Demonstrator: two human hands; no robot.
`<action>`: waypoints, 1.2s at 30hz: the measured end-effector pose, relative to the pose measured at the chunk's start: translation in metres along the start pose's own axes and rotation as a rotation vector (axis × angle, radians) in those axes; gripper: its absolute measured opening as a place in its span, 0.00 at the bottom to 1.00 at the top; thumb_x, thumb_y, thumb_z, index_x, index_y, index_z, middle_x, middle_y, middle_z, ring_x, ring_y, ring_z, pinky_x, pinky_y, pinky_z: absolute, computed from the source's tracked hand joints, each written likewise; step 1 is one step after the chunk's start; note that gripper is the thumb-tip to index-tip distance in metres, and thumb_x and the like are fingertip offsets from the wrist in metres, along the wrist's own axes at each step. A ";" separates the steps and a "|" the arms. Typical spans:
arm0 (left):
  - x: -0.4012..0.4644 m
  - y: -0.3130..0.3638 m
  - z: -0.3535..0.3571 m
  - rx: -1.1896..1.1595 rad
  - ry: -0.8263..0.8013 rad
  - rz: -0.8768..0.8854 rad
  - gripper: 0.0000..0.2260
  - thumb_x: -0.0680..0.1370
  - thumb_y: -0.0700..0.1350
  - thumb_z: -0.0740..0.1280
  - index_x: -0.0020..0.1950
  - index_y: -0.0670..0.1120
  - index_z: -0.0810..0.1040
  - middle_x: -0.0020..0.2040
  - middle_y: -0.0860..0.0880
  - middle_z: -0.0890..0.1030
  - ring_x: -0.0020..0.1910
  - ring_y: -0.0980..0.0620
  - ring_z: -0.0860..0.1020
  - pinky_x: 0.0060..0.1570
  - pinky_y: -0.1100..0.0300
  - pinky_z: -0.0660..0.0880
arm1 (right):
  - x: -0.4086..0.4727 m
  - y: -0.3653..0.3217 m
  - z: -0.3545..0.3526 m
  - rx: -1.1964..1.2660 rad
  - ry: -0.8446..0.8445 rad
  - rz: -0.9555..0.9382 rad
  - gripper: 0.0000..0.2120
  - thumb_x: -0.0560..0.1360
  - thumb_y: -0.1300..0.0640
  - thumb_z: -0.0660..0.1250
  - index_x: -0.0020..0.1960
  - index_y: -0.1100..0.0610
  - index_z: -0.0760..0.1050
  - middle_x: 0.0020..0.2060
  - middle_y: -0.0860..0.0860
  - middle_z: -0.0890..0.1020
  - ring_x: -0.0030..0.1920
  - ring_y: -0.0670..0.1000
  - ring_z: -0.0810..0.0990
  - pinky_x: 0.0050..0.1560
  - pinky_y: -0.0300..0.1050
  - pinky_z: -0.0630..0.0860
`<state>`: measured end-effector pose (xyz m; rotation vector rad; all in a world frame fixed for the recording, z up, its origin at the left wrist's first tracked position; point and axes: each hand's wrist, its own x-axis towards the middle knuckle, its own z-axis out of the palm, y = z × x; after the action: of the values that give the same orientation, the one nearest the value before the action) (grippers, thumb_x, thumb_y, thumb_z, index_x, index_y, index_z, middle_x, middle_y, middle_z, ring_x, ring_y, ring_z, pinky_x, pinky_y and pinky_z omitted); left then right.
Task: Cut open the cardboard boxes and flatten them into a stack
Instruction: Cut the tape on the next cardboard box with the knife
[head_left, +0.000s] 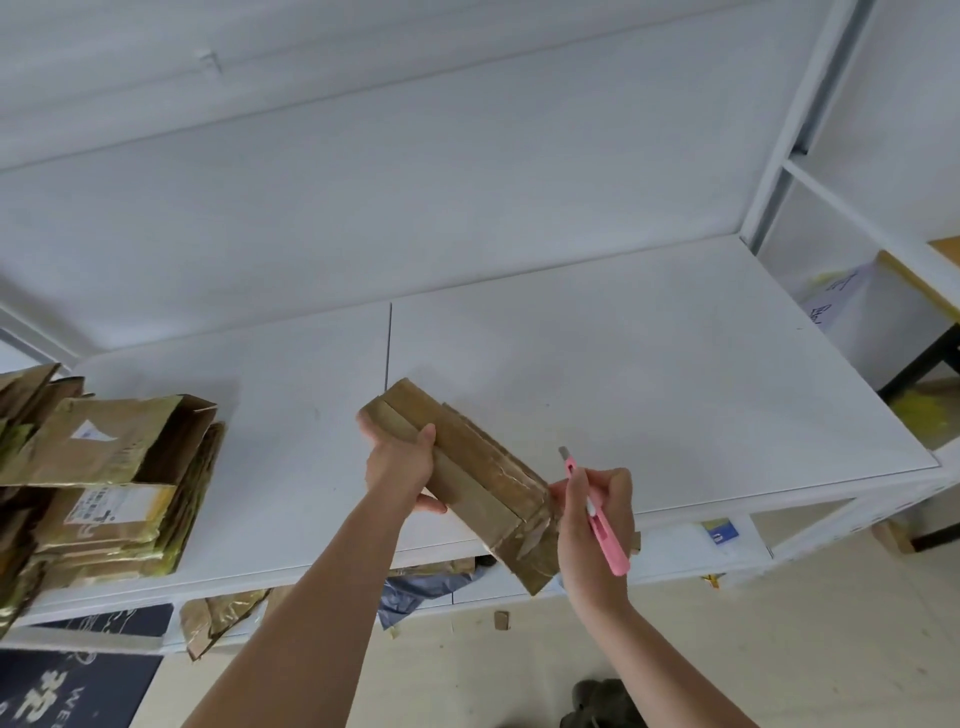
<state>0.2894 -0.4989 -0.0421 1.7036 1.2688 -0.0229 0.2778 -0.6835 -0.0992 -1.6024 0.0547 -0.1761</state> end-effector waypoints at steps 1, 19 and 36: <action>-0.001 -0.001 0.001 0.014 -0.001 0.038 0.35 0.82 0.50 0.63 0.77 0.61 0.39 0.56 0.44 0.74 0.28 0.38 0.82 0.35 0.45 0.83 | 0.000 -0.001 -0.001 -0.012 0.033 -0.028 0.09 0.81 0.62 0.62 0.44 0.53 0.67 0.32 0.50 0.78 0.33 0.47 0.78 0.31 0.32 0.71; 0.006 0.007 0.000 0.882 -0.258 0.672 0.39 0.75 0.64 0.66 0.81 0.57 0.53 0.81 0.51 0.46 0.80 0.44 0.48 0.76 0.43 0.53 | 0.055 -0.004 -0.011 0.232 0.033 0.111 0.06 0.82 0.61 0.61 0.47 0.56 0.68 0.38 0.53 0.83 0.46 0.53 0.85 0.49 0.61 0.82; 0.018 0.018 0.021 1.114 -0.190 0.707 0.38 0.76 0.69 0.58 0.81 0.57 0.48 0.82 0.45 0.46 0.79 0.39 0.53 0.73 0.48 0.61 | 0.042 0.009 -0.014 0.131 -0.023 0.062 0.11 0.82 0.59 0.61 0.44 0.48 0.68 0.36 0.52 0.83 0.45 0.57 0.84 0.52 0.69 0.78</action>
<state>0.3213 -0.5000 -0.0505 2.9259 0.3986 -0.5388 0.3179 -0.7039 -0.1039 -1.4700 0.0734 -0.1103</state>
